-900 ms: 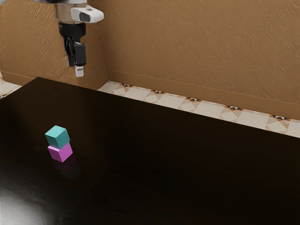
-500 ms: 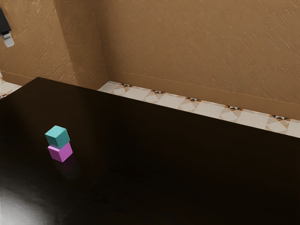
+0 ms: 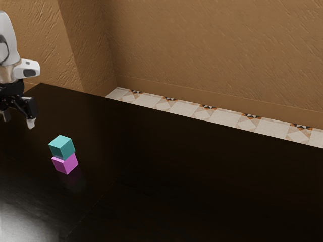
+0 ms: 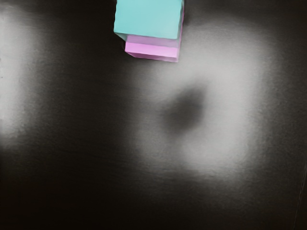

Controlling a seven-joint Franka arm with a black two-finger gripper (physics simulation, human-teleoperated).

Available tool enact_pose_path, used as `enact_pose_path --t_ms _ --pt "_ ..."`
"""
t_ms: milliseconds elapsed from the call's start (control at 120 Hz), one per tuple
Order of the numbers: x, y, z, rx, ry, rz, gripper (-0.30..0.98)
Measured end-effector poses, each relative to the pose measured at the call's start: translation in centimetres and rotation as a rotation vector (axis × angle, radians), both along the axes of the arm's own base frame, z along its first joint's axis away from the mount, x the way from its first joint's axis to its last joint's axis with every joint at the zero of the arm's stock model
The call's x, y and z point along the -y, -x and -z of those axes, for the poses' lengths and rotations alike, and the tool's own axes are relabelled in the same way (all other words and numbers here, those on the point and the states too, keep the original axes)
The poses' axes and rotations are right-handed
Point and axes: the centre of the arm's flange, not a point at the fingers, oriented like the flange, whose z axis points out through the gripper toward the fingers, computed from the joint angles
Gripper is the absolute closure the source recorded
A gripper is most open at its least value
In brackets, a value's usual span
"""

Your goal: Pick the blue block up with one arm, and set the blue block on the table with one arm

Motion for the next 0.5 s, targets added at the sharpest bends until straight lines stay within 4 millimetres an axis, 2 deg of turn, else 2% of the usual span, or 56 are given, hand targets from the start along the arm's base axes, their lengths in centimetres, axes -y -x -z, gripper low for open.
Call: enact_pose_path --t_ms 83,158,217,308,400,450,500 --pt "-3.3 -2.4 3.2 0.011 0.000 -0.095 0.00" --pt "-6.5 -3.3 5.9 0.028 -0.002 -0.186 0.00" --pt "-8.1 -4.0 8.3 0.028 0.001 -0.241 0.00" --pt "-8.9 -5.7 11.3 0.030 0.000 -0.283 0.00" --pt "-10.3 -9.5 14.3 0.025 -0.022 -0.279 0.00" --pt "-10.8 -10.9 14.6 0.042 -0.040 -0.262 0.00" --pt "-10.2 -12.2 14.1 0.069 -0.048 -0.234 0.00"
